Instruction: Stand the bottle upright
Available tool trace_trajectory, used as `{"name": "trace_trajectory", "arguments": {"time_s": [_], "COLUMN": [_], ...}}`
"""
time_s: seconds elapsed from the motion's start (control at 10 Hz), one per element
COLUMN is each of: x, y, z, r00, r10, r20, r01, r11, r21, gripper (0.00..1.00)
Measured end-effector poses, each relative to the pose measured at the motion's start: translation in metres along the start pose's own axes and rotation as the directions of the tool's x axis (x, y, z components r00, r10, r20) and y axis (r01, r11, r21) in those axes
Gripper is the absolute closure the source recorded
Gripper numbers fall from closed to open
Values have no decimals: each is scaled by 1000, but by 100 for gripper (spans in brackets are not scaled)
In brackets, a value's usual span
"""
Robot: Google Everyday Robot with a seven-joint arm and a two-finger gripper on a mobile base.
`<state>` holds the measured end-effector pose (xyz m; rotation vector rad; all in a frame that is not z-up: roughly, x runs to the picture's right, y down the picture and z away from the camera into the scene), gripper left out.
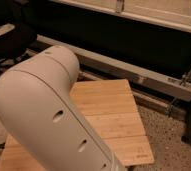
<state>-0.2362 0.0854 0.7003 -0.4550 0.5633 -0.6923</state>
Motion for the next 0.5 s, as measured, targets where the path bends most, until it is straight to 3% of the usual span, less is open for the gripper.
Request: {"name": "trace_trajectory", "arguments": {"time_s": [0.2,0.3,0.4,0.5], "x": [-9,-18,-22,-24], "y": [2,4,3,3], "z": [-2,-5,-9,-14], "r00": [998,986,969,936], "r10": [2,20,41,73], "r20": [69,168,245,344], "r01": [0,-13,-27,-44], "r11": [1000,999,998,995], "r21": [-16,-41,-60,-92], "gripper": [88,88,88,88]}}
